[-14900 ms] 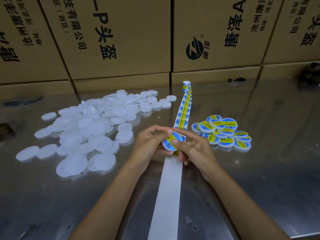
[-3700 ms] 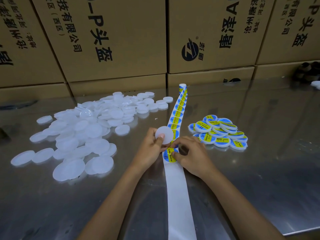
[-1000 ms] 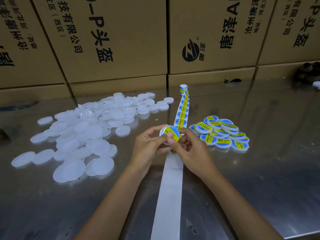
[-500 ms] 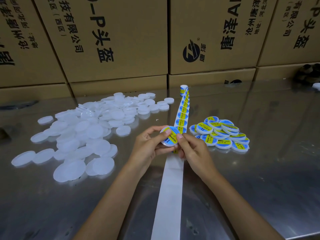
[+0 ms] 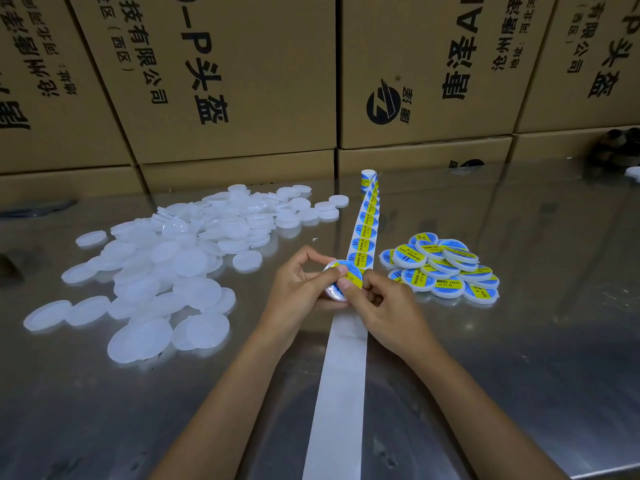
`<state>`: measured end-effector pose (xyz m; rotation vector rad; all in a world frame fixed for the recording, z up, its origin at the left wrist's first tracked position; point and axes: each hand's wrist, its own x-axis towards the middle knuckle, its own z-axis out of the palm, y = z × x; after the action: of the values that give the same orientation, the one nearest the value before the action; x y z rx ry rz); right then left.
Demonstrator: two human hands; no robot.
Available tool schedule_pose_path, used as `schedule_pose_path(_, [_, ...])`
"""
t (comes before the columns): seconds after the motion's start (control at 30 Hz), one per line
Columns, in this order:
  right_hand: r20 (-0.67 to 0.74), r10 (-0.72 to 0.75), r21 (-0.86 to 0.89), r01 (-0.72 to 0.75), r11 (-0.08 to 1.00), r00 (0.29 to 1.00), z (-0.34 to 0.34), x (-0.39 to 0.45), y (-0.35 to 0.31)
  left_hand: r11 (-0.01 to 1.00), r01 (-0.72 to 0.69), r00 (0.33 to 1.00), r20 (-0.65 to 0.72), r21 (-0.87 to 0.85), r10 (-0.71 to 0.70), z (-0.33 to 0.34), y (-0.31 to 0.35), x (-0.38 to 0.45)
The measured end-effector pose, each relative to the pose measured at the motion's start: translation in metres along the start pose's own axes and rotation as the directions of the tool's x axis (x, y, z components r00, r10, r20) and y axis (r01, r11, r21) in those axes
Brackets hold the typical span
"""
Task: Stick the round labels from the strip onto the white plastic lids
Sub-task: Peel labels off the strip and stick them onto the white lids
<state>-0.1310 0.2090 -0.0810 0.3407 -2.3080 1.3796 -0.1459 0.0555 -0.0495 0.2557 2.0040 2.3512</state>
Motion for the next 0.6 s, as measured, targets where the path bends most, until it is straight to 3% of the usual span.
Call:
schedule_pose_path(0.13, [-0.027,0.005,0.012,-0.005,1.000,1.000,-0.001,0.001,-0.001,0.999,-0.009,0.999,-0.051,0.049,0.011,0.001,-0.001,-0.001])
schedule_pose_path(0.33, [-0.138,0.045,-0.008,-0.047,0.999,0.989,-0.004,0.003,0.006,0.997,0.004,0.996,0.086,0.076,-0.011,0.010,-0.002,-0.003])
schedule_pose_path(0.47, [-0.122,0.052,0.070,-0.043,0.997,0.991,-0.002,0.003,0.003,0.996,-0.019,0.997,0.078,0.085,0.012,0.010,-0.003,-0.004])
schedule_pose_path(0.6, [-0.013,0.087,0.081,-0.086,0.993,0.996,0.001,0.002,0.000,1.000,-0.016,0.999,0.039,0.022,0.015,0.008,0.000,-0.004])
